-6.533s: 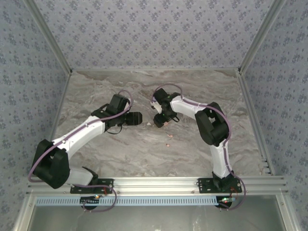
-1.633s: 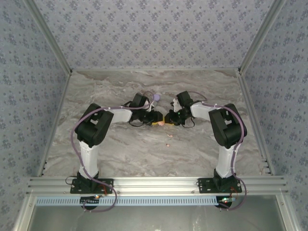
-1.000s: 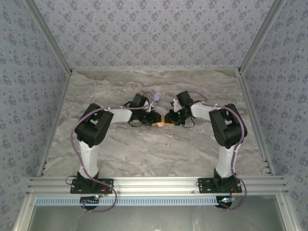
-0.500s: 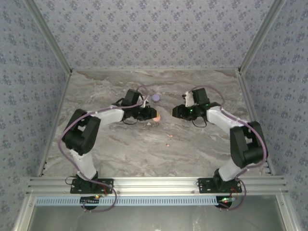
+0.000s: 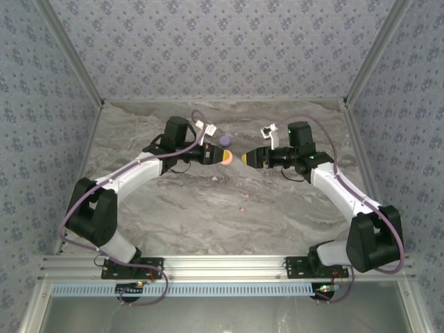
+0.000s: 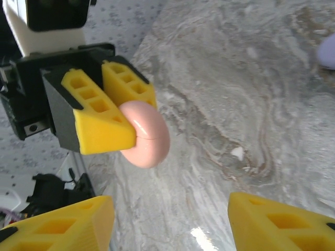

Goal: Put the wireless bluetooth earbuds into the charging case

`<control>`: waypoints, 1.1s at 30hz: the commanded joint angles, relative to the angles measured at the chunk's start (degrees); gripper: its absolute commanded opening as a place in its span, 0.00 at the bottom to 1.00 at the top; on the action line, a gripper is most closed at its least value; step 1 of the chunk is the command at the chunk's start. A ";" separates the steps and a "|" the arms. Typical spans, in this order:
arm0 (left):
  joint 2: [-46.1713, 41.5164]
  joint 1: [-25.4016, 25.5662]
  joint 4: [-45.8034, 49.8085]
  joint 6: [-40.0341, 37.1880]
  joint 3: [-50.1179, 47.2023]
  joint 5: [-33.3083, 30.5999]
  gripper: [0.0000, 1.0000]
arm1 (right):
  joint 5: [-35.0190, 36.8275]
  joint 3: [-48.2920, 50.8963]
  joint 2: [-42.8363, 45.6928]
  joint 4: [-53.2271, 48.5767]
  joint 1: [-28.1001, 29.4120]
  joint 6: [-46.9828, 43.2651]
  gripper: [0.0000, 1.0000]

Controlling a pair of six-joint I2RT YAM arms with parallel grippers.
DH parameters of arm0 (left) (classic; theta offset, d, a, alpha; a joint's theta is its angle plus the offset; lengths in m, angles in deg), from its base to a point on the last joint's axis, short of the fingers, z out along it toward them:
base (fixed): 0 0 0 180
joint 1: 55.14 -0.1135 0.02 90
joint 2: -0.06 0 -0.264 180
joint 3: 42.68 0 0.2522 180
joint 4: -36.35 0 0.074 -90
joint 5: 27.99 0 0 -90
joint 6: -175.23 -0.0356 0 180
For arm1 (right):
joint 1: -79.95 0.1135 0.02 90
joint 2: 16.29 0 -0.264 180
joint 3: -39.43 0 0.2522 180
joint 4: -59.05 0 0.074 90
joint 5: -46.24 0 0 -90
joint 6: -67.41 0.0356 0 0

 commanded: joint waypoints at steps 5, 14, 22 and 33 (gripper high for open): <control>-4.94 0.77 -0.25 -3.20 1.79 6.05 0.19 | -5.45 -1.63 0.93 0.76 3.02 -3.55 0.62; -6.05 2.40 -0.29 -3.82 2.38 6.92 0.19 | -6.20 -3.30 -0.02 0.61 5.22 -4.37 0.61; -6.05 3.16 -0.10 -4.07 2.84 6.93 0.19 | -6.88 -3.75 -0.47 1.56 6.24 -4.29 0.54; -5.62 4.29 -1.09 -3.72 2.92 7.43 0.19 | -8.22 -3.75 -1.01 2.62 6.75 -4.12 0.46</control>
